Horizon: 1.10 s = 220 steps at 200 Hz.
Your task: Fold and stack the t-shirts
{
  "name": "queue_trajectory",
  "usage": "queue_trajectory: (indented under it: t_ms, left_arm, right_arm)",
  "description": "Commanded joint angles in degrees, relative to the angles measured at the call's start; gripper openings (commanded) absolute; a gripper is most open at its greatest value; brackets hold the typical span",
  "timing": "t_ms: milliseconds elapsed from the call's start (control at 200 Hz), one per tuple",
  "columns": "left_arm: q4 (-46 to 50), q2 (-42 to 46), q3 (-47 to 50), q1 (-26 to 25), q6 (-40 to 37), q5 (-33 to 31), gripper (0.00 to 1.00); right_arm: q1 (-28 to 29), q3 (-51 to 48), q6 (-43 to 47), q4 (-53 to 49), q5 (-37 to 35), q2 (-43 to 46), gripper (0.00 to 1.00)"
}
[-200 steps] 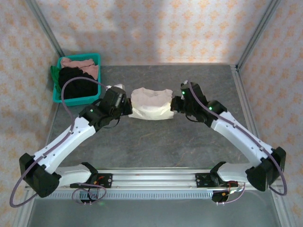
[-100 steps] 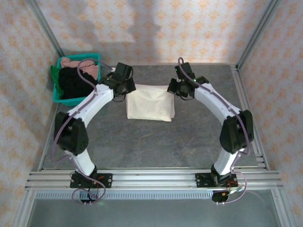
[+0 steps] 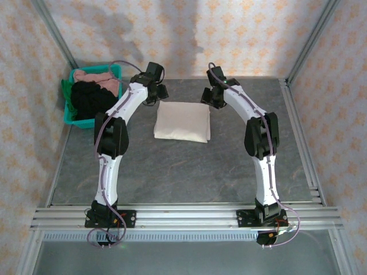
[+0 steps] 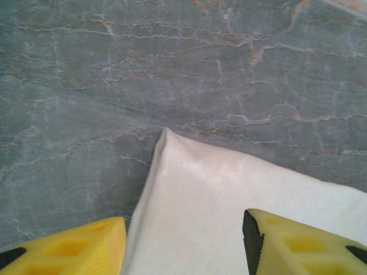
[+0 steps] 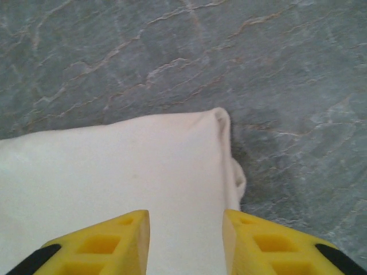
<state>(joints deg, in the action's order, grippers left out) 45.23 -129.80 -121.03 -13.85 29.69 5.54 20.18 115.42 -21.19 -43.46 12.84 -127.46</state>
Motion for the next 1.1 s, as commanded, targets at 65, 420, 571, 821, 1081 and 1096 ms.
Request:
queue_trajectory:
  t_ms: [65, 420, 571, 821, 1081, 1096]
  left_arm:
    - [2.93, 3.49, 1.25, -0.12, -4.28, 0.81, 0.58]
    - [-9.98, 8.90, 28.26, -5.25, -0.13, 4.98, 0.32]
    - [-15.07, 12.74, 37.23, -5.59, 3.74, 5.03, 0.32]
    - [-13.05, 17.71, 36.83, -7.29, 2.59, 3.45, 0.43]
    - [-15.48, 23.53, 45.57, -11.70, 2.80, 3.45, 0.32]
    - [-15.78, 23.54, 46.44, -11.70, 3.16, 3.46, 0.31]
  right_arm:
    - [2.73, -5.83, 2.04, 5.33, -7.02, 6.47, 0.45]
    - [4.67, -14.70, -3.33, 14.16, 0.03, 0.81, 0.35]
    - [2.05, -20.18, -5.15, 17.35, 0.73, 2.41, 0.33]
    - [7.00, -31.74, -2.28, 22.74, -7.25, 15.88, 0.45]
    - [14.91, -43.22, -5.95, 29.10, -6.92, 21.19, 0.45]
    - [15.50, -43.58, -6.15, 29.04, -7.50, 21.15, 0.45]
